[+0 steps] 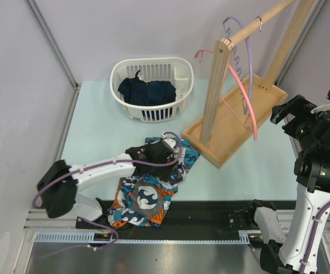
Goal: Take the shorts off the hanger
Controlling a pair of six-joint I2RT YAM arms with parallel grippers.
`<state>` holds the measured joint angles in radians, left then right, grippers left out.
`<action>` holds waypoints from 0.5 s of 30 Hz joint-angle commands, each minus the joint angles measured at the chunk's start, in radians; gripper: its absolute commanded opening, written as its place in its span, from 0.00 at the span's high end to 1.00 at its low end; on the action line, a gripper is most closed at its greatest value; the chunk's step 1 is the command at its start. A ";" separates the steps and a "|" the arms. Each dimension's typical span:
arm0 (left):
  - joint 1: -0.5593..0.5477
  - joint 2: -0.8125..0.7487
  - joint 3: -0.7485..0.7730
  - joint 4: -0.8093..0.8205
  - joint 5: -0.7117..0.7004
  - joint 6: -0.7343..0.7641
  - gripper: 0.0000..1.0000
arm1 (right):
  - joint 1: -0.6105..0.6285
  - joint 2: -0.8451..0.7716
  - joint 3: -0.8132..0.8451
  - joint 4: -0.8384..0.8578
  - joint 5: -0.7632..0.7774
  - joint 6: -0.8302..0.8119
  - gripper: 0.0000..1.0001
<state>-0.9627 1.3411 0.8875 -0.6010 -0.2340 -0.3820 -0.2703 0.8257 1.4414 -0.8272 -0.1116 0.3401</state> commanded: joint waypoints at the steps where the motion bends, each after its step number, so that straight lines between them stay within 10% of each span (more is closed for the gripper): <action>1: -0.031 0.192 0.088 0.073 -0.042 0.055 0.00 | 0.014 -0.043 -0.025 -0.033 0.036 0.008 0.04; 11: -0.042 0.345 -0.001 0.229 0.025 0.011 0.08 | 0.091 -0.097 -0.107 -0.024 0.085 -0.036 0.04; 15: 0.030 0.238 -0.129 0.314 0.100 -0.076 0.50 | 0.112 -0.111 -0.121 -0.013 0.110 -0.043 0.04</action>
<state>-0.9951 1.6371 0.8875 -0.3599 -0.2039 -0.3817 -0.1776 0.7300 1.3296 -0.8627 -0.0448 0.3210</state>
